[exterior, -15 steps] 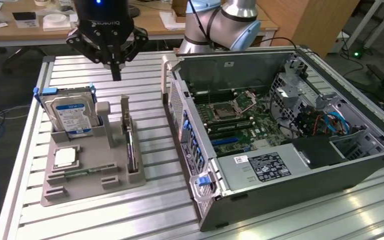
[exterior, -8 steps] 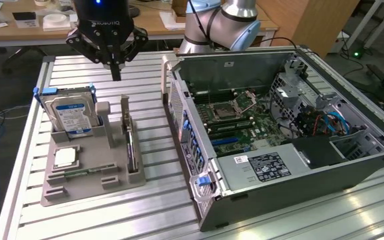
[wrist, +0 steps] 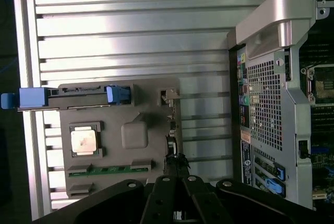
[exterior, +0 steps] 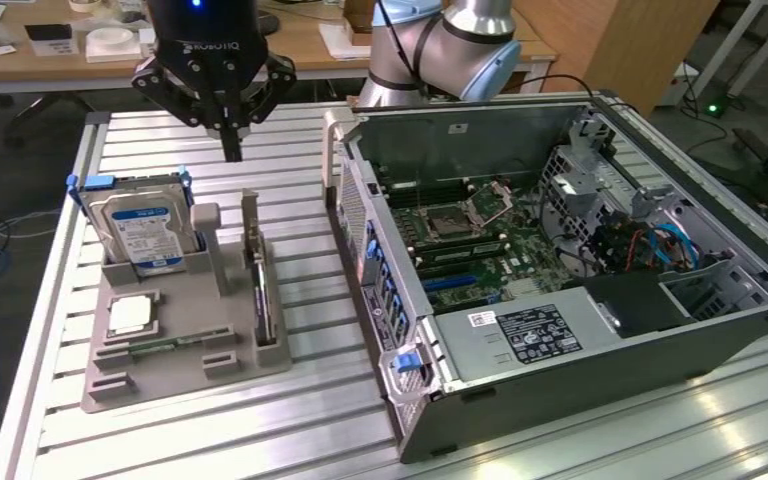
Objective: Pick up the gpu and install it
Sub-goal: 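Pick up the gpu and move the gpu toward the slot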
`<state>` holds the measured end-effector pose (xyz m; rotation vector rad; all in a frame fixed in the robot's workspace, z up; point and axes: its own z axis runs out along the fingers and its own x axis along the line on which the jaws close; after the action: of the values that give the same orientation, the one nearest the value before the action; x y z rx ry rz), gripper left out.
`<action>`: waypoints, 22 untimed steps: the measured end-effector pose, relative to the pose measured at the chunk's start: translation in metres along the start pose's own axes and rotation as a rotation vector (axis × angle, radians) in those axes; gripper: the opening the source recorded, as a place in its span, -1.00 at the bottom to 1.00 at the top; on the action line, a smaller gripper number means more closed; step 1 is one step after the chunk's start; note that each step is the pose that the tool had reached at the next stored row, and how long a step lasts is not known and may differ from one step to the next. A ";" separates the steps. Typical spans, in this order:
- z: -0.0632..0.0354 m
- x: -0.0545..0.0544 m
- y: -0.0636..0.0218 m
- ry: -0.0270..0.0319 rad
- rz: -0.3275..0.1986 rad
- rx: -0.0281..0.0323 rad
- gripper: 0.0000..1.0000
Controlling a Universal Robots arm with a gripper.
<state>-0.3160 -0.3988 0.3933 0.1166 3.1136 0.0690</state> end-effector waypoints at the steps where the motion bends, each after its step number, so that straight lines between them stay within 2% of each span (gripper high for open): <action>1: 0.0000 0.000 0.0000 0.0001 0.000 0.0000 -0.77; 2: 0.0000 0.000 0.0000 0.0000 0.000 0.0000 -0.66; 3: 0.0000 0.000 0.0000 0.0000 0.000 0.0000 -0.66; 5: 0.0000 0.000 0.0000 0.0000 0.000 0.0000 -0.41; 6: 0.0000 0.000 0.0000 0.0000 0.000 0.0000 -0.41; 8: 0.0001 0.000 0.0000 0.0001 0.000 0.0001 -0.18; 9: 0.0021 0.000 -0.0009 0.0009 -0.008 -0.0002 -0.18; 10: 0.0054 0.000 -0.0031 0.0030 -0.017 -0.0002 -0.05; 12: 0.0094 -0.001 -0.0125 0.0040 -0.023 -0.0003 -0.05; 15: 0.0122 -0.001 -0.0164 0.0040 -0.024 -0.0003 -0.05; 22: 0.0168 -0.002 -0.0370 0.0039 -0.024 -0.0003 -0.05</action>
<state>-0.3160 -0.4351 0.3749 0.0793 3.1182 0.0692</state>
